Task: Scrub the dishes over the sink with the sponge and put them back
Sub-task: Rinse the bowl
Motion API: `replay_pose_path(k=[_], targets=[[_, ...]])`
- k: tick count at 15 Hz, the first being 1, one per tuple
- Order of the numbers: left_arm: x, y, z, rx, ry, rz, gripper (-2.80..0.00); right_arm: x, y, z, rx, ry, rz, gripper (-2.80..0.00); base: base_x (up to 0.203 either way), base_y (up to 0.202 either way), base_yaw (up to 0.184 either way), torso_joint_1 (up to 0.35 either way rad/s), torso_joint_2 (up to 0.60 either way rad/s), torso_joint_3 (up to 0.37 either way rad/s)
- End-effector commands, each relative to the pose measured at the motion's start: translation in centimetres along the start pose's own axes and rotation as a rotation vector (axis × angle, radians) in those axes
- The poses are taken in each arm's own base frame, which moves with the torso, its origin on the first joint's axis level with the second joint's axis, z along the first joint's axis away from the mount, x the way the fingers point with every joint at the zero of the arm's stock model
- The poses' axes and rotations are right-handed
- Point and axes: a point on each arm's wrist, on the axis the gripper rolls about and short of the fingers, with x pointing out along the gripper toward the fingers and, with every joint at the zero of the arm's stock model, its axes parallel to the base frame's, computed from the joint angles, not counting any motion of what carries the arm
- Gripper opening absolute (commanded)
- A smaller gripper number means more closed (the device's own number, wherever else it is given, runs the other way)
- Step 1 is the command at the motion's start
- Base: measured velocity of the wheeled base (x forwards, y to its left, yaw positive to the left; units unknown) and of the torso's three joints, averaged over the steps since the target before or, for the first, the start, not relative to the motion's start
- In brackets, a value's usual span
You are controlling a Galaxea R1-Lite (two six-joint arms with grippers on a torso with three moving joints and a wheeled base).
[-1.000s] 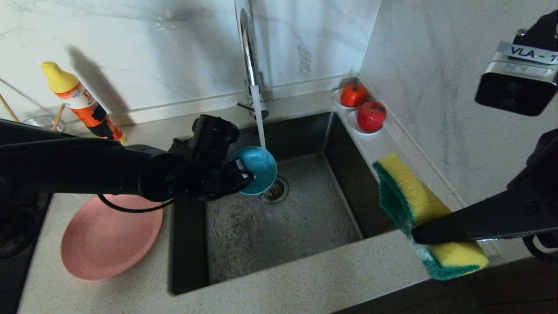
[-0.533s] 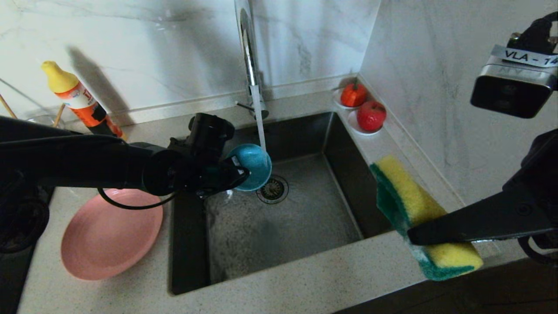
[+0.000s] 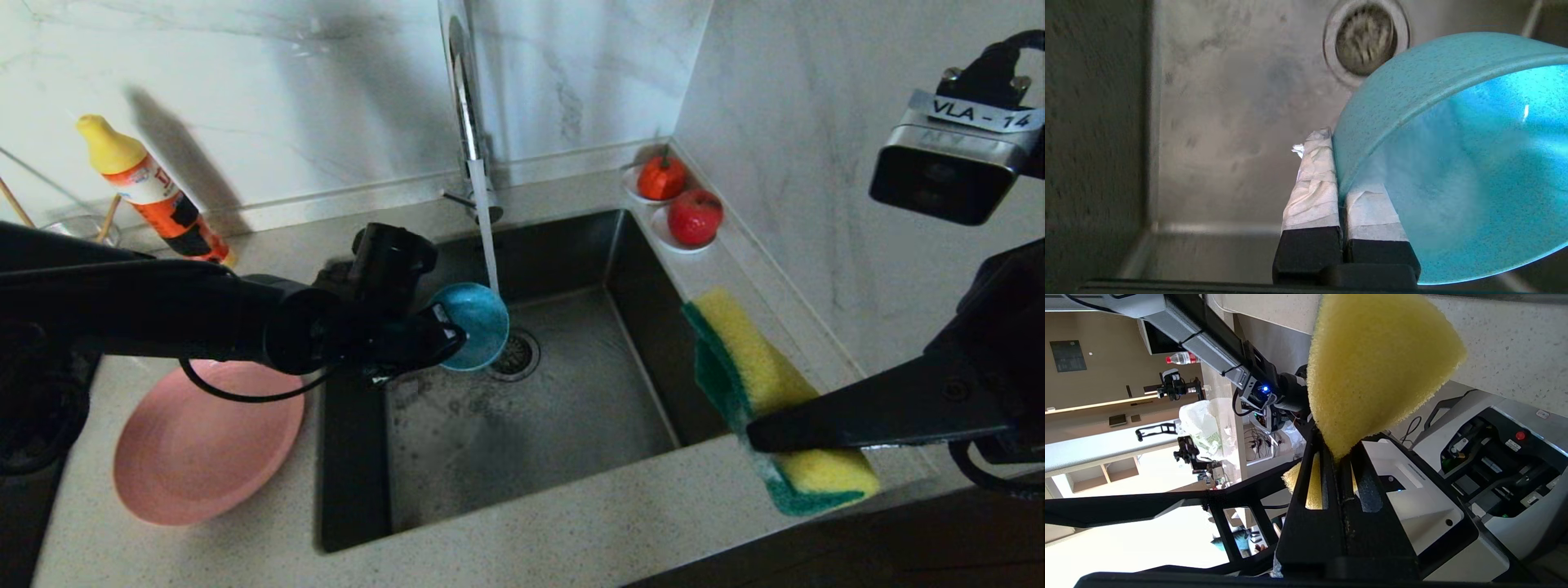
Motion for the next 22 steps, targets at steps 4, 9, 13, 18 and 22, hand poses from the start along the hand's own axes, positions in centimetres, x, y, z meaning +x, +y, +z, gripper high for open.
replay_pose_path(k=[4, 9, 13, 18, 22], targets=[[-1.4, 0.5, 0.0, -0.003, 0.006, -0.007, -2.8, 0.1, 0.0, -0.1, 0.003, 0.006, 0.002, -2.8, 0.0, 0.0, 0.0, 0.0, 0.0, 0.0], [-2.0, 1.1, -0.5, 0.004, 0.022, 0.004, -2.8, 0.1, 0.0, 0.0, 0.003, 0.006, 0.001, -2.8, 0.0, 0.0, 0.0, 0.0, 0.0, 0.0], [-0.3, 0.7, -0.7, 0.004, 0.032, 0.013, -2.8, 0.1, -0.1, 0.0, 0.003, 0.007, 0.001, -2.8, 0.0, 0.0, 0.0, 0.0, 0.0, 0.0], [0.7, 0.4, -0.9, -0.012, 0.091, -0.02, -2.8, 0.3, -0.2, -0.1, 0.007, 0.013, -0.005, -2.8, 0.0, 0.0, 0.0, 0.0, 0.0, 0.0], [1.4, 0.2, -1.0, -0.02, 0.091, -0.018, -2.8, 0.3, -0.3, -0.2, 0.009, 0.014, -0.007, -2.8, 0.0, 0.0, 0.0, 0.0, 0.0, 0.0]])
